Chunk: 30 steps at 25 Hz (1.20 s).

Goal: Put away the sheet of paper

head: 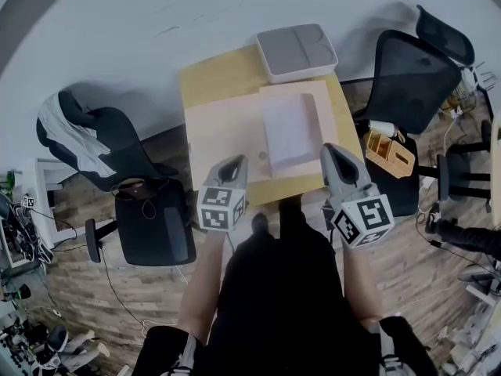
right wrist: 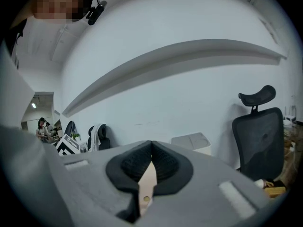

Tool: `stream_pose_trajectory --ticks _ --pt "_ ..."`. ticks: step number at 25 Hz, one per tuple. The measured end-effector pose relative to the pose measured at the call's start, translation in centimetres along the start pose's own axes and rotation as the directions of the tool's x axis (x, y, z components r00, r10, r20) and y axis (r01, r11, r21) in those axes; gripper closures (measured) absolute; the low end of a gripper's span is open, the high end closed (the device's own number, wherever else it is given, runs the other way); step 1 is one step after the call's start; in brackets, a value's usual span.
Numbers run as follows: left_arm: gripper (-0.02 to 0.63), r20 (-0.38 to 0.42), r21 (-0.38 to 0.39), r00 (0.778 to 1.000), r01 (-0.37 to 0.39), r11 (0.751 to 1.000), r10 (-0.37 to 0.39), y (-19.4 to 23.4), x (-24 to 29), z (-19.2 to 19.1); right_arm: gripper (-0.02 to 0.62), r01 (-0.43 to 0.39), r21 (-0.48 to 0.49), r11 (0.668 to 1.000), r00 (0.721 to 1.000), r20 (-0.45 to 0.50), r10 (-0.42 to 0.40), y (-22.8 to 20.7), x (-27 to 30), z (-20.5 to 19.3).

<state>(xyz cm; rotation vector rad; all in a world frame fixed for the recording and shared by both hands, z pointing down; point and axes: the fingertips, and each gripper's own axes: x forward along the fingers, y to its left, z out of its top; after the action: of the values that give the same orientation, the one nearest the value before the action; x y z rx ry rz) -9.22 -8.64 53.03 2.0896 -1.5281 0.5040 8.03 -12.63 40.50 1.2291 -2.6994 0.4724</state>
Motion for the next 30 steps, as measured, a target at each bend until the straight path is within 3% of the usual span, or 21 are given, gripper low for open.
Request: stream_pose_trajectory --ticks 9,17,30 --pt "0.597 0.176 0.028 0.983 0.055 0.998 -0.059 -1.8 -8.2 2.3 0.595 0.044 -0.04 0.998 0.997 0.068 -0.041 5.7 -4.9 0.1" --pt "0.598 0.288 0.04 0.951 0.107 0.993 -0.114 -3.6 -13.8 3.0 0.595 0.056 -0.081 0.995 0.994 0.093 -0.048 10.0 -8.5 -0.5" --pt "0.598 0.36 0.1 0.924 0.094 0.991 -0.124 -4.5 -17.5 3.9 0.595 0.039 -0.146 0.989 0.996 0.084 -0.027 13.6 -9.9 -1.4"
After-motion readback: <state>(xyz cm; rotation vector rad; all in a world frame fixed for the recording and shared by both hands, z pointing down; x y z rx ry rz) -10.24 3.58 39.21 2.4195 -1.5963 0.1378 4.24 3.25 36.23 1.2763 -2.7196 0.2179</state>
